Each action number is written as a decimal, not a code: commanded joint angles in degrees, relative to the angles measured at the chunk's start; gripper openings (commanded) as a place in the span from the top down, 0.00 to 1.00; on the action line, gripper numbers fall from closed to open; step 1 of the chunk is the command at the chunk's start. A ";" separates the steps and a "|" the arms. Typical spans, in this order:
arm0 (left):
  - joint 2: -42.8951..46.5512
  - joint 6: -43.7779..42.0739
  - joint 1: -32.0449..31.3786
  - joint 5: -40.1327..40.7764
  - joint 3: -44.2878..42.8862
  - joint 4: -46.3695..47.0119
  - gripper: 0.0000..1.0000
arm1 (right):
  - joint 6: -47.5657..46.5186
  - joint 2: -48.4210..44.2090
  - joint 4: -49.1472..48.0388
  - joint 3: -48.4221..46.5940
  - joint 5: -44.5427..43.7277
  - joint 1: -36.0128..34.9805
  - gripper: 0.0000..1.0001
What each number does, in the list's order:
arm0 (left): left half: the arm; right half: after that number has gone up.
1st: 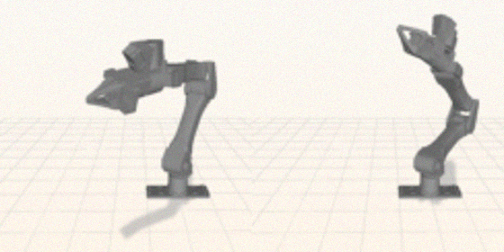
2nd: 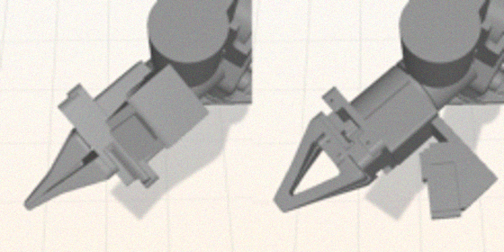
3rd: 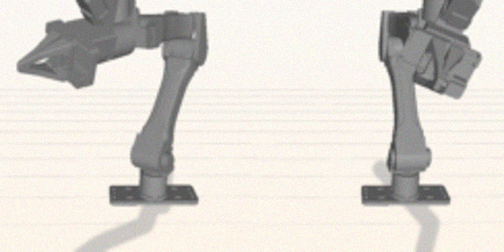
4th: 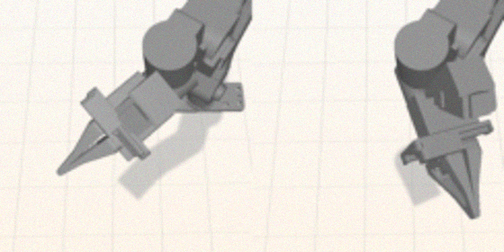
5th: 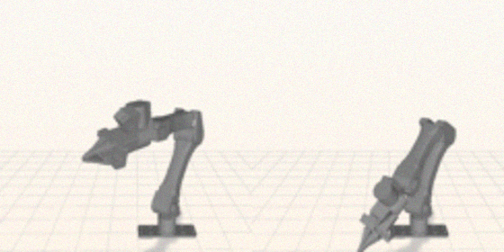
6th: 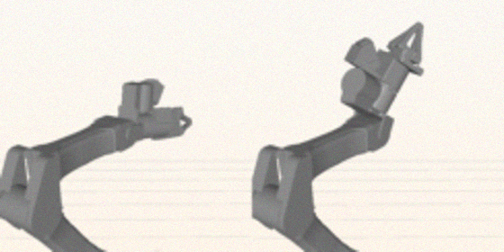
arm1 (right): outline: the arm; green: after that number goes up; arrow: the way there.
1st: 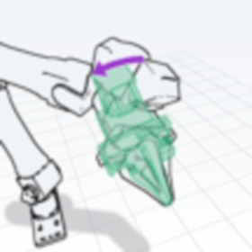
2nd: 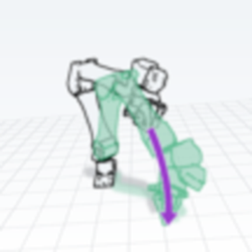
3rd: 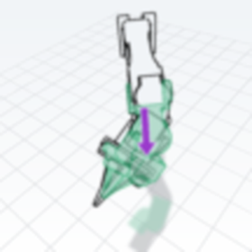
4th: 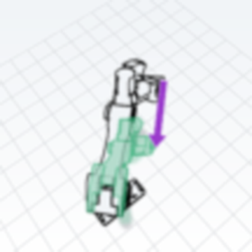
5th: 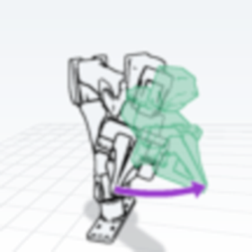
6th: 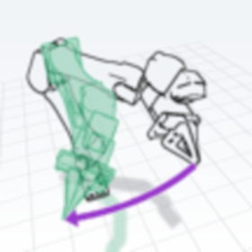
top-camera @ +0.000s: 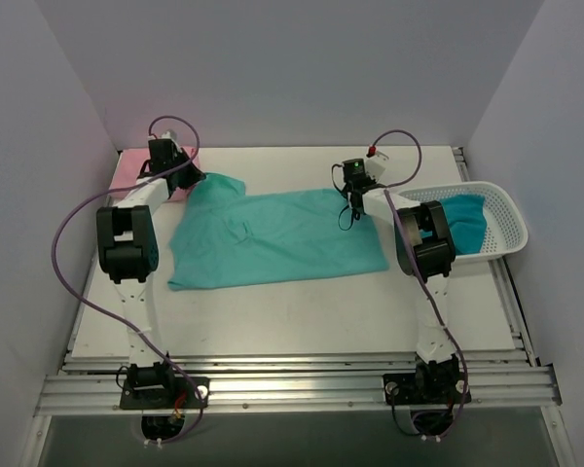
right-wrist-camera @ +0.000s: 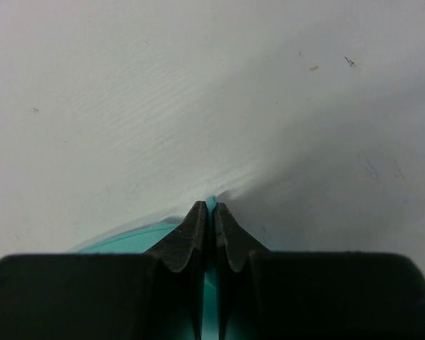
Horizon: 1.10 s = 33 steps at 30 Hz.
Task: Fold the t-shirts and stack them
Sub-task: Fold the tshirt
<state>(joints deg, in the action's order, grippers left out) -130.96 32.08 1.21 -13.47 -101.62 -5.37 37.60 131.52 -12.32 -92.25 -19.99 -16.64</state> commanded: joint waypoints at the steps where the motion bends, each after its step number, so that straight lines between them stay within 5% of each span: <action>1: 7.11 -1.23 0.11 -0.94 3.00 4.22 0.98 | -0.16 -7.41 1.68 3.03 -0.23 -0.58 1.00; 33: 43.58 -6.50 -5.43 6.79 41.23 3.00 0.98 | 5.46 -34.75 3.09 32.21 -7.61 -5.77 1.00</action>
<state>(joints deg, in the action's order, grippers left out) -91.22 27.27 -3.90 -9.08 -62.50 -1.26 41.45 100.40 -10.98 -61.49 -23.99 -21.85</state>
